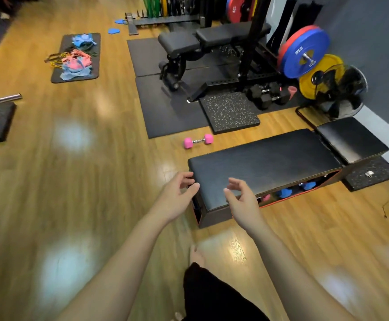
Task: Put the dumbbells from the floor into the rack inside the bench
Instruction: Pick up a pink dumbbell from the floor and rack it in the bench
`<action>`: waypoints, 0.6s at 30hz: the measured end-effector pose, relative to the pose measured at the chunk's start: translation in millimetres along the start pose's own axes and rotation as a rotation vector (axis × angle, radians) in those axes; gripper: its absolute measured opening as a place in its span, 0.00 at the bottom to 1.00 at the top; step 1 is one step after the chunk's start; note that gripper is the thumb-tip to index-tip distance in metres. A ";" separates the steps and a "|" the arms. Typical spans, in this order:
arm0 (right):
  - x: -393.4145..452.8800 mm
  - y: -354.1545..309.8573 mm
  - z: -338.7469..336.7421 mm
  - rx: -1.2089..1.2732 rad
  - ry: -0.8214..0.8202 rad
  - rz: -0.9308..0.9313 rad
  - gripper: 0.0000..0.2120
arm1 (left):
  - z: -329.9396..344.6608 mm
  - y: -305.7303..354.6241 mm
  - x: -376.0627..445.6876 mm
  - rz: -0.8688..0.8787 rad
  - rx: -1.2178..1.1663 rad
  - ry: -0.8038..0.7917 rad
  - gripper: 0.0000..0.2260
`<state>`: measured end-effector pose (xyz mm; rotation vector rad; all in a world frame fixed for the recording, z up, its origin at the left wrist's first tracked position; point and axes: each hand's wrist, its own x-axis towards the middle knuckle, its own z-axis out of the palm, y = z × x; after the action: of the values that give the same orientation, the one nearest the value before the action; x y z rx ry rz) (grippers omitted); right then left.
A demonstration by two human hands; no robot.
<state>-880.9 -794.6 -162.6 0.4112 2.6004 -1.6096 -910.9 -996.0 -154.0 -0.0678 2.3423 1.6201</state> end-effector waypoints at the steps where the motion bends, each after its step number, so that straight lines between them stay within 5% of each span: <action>1: 12.5 -5.7 8.1 0.002 -0.008 0.005 0.18 | -6.8 -0.4 13.1 -0.004 0.002 -0.007 0.17; 18: 289.0 -130.7 118.2 0.133 0.054 0.110 0.14 | -163.2 41.7 306.0 0.046 0.069 -0.046 0.11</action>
<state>-1203.1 -897.8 -156.2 0.6029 2.4670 -1.7632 -1246.4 -1092.8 -143.9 0.0372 2.3788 1.5428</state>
